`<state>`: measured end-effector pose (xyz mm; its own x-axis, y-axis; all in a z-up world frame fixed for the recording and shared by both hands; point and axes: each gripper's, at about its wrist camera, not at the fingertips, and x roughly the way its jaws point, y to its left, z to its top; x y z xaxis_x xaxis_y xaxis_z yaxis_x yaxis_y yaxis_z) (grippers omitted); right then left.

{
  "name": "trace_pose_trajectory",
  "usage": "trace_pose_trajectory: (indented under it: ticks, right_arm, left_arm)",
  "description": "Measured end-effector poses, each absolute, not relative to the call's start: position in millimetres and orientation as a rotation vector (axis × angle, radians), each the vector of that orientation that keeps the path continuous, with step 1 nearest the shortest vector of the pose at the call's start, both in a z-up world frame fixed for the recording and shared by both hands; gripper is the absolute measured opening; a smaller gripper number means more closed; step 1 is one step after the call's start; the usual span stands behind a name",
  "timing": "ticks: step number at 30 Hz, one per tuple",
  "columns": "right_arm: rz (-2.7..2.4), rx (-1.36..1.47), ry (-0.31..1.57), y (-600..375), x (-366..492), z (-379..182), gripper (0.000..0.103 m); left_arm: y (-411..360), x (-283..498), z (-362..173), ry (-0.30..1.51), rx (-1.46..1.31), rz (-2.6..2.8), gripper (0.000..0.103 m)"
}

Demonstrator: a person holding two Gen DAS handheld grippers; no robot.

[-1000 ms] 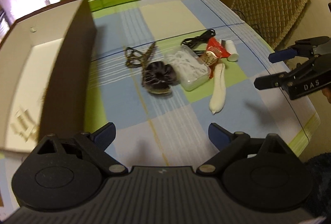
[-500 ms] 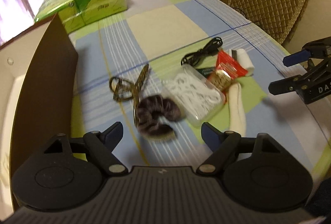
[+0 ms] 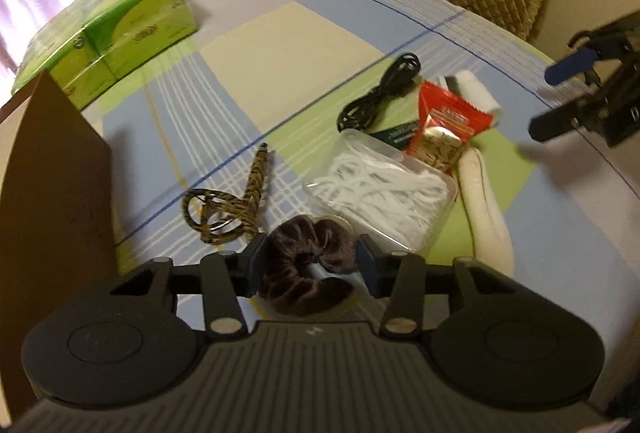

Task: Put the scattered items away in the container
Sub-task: 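Lower the left gripper onto the brown velvet scrunchie and close on it, then lift the scrunchie with the left gripper while the right gripper grasps the white pill bottle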

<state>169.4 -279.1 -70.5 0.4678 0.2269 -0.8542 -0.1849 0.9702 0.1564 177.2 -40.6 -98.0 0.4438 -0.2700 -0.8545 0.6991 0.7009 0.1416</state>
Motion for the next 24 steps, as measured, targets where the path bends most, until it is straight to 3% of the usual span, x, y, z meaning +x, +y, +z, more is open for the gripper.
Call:
trace_pose_trajectory:
  ticks: [12, 14, 16, 17, 20, 24]
  right_arm:
    - [0.288, 0.025, 1.064, -275.7, 176.7, -75.0, 0.090]
    - [0.290, 0.021, 1.066, -274.7, 178.8, -75.7, 0.090]
    - [0.295, 0.018, 1.065, -273.6, 179.7, -75.3, 0.090]
    - [0.296, 0.017, 1.064, -273.3, 179.9, -75.0, 0.090]
    - [0.297, 0.015, 1.063, -273.2, 179.6, -74.1, 0.090]
    - [0.288, 0.019, 1.068, -276.1, 178.9, -74.8, 0.090]
  left_arm:
    - [-15.8, 148.3, -96.4, 1.041, 0.475, -0.590, 0.035]
    - [-8.4, 147.8, -92.1, 1.043, 0.422, -0.566, 0.045]
    - [-3.4, 149.8, -88.8, 1.037, 0.353, -0.539, 0.073]
    - [-2.7, 152.4, -88.6, 1.037, 0.327, -0.523, 0.076]
    - [-5.4, 164.0, -93.3, 1.054, 0.257, -0.487, 0.075]
    - [-8.4, 176.4, -100.0, 1.068, 0.200, -0.445, 0.056]
